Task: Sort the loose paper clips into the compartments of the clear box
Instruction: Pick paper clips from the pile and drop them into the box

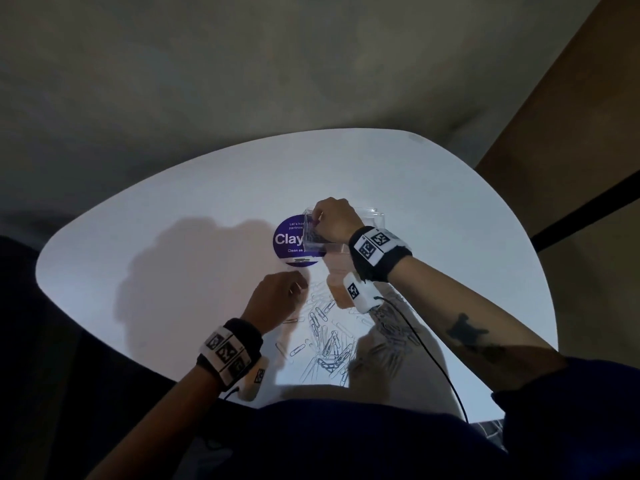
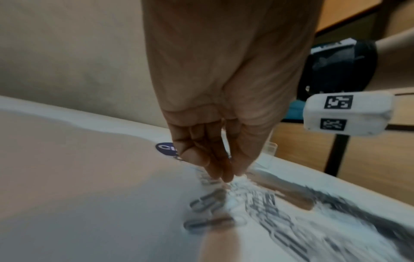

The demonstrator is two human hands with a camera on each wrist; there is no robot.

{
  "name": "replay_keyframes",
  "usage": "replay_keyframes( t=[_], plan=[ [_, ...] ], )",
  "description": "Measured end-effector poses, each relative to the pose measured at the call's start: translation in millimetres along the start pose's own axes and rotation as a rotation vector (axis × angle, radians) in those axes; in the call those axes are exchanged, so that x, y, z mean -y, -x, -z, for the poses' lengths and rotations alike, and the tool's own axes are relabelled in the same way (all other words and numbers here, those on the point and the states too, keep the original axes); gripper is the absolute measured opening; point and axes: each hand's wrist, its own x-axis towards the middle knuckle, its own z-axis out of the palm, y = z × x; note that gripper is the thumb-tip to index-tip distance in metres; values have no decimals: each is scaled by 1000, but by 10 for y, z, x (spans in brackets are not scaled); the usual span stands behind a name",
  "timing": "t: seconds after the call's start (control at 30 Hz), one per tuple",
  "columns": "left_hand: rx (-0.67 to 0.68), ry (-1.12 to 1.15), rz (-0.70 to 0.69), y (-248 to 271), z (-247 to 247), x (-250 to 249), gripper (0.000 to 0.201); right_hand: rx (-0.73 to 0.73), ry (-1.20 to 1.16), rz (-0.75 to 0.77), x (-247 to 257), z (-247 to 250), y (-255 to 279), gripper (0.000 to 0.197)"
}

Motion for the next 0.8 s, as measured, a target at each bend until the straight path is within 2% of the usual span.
replay_keyframes(
  t=[0.13, 0.2, 0.27, 0.33, 0.5, 0.6, 0.7, 0.8],
  plan=[
    [148, -105, -49, 56, -165, -17, 22, -78, -70, 187, -97, -38, 339, 18],
    [151, -133, -66, 71, -225, -44, 18, -16, -31, 301, -195, -105, 550, 16],
    [153, -172, -111, 93, -278, -59, 18, 79, 55, 352, -329, -214, 731, 14],
    [155, -208, -150, 103, -326, -48, 19, 134, 135, 373, -461, -358, 881, 15],
    [87, -195, -196, 127, -395, -18, 10, 98, 210, 393, -661, -660, 1052, 16],
    [76, -200, -203, 132, -422, -12, 10, 77, 225, 390, -732, -781, 1072, 23],
    [90, -108, -157, 142, -415, 35, 7, 71, 238, 374, -771, -854, 1075, 24],
    [64, 55, -107, 145, -348, 42, 11, 56, 249, 378, -793, -876, 1076, 13]
  ],
)
